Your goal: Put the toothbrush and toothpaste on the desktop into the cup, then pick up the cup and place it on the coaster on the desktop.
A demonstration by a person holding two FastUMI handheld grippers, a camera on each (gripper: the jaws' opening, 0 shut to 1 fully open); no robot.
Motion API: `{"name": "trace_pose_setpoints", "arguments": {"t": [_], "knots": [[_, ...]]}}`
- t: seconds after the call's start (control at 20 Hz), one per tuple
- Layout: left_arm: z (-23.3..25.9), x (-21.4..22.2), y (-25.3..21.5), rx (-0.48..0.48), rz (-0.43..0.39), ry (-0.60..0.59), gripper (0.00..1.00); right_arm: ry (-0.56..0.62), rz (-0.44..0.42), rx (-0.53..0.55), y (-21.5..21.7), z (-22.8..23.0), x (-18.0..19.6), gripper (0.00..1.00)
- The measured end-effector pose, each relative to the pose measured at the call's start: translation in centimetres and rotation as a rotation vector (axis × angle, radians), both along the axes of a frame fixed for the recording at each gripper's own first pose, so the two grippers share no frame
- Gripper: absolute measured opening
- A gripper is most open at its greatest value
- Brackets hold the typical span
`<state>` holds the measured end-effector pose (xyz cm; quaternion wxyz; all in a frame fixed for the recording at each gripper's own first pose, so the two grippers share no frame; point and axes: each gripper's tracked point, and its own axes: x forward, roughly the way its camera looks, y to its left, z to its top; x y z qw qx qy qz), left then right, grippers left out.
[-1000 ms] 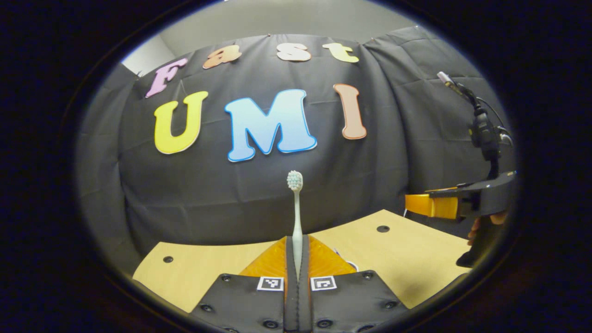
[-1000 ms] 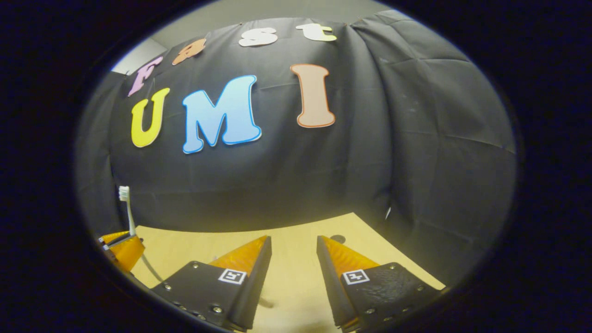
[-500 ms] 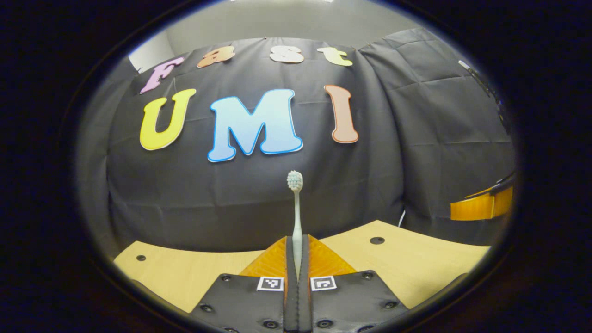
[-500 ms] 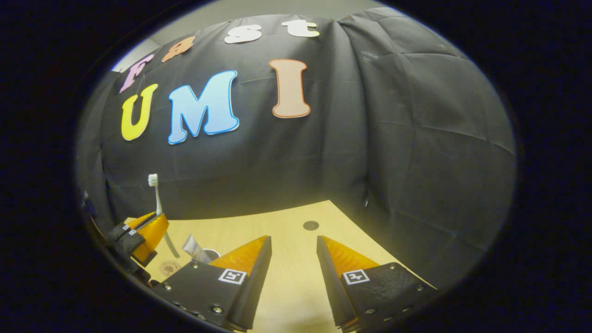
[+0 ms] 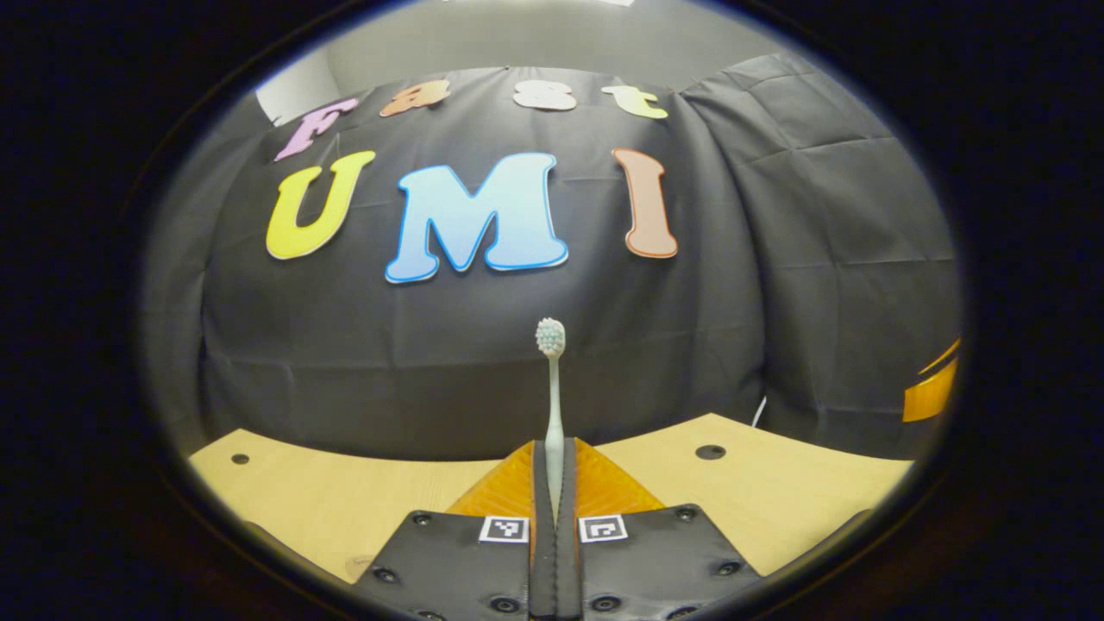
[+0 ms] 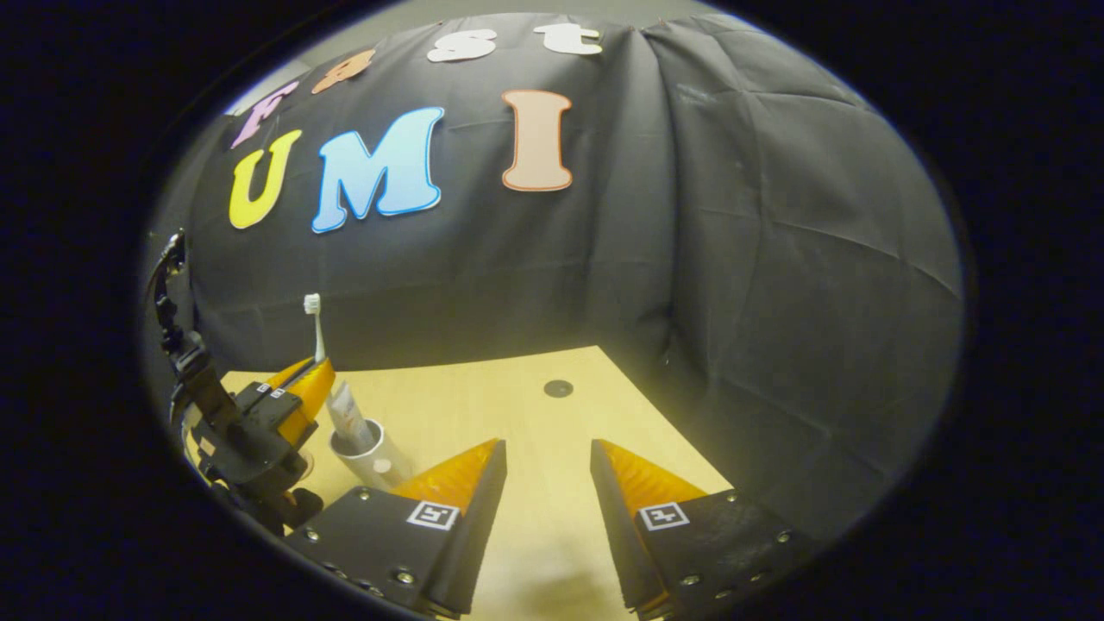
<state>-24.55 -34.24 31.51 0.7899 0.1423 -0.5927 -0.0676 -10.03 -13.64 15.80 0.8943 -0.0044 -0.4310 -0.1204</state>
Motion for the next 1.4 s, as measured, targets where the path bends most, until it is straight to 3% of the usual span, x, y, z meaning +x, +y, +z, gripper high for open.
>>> {"name": "trace_pose_setpoints", "arguments": {"t": [0.35,0.55,0.6,0.75,1.0,1.05,1.2,1.25,1.4], "knots": [[-1.3,2.9,0.8,-0.049,-0.019,0.046,0.07,0.040,0.016,-0.032,1.0,-0.2,1.3,0.61],[-2.5,5.9,0.7,-0.051,0.012,0.122,0.08,0.059,0.028,-0.050,1.5,-0.1,1.7,0.61],[-2.8,6.5,0.5,-0.042,0.010,0.142,0.13,0.062,0.030,-0.053,1.6,-0.2,1.9,0.61],[-3.3,6.1,0.6,-0.036,-0.003,0.134,0.16,0.074,0.038,-0.062,1.8,-0.2,2.2,0.61],[-3.3,5.0,1.4,-0.050,-0.021,0.124,0.89,0.100,0.055,-0.098,2.8,-0.3,2.8,0.61],[-3.6,4.8,1.6,-0.052,-0.018,0.128,0.84,0.105,0.057,-0.110,3.0,-0.3,2.8,0.61],[-4.6,3.5,1.8,-0.040,-0.013,0.141,0.92,0.139,0.067,-0.173,4.1,-0.3,3.3,0.61],[-5.1,2.8,2.1,-0.042,-0.007,0.147,0.92,0.157,0.068,-0.197,4.5,-0.1,3.5,0.76],[-6.8,0.1,3.9,-0.053,0.000,0.150,0.92,0.205,0.085,-0.285,5.9,0.4,3.9,0.78]]}}
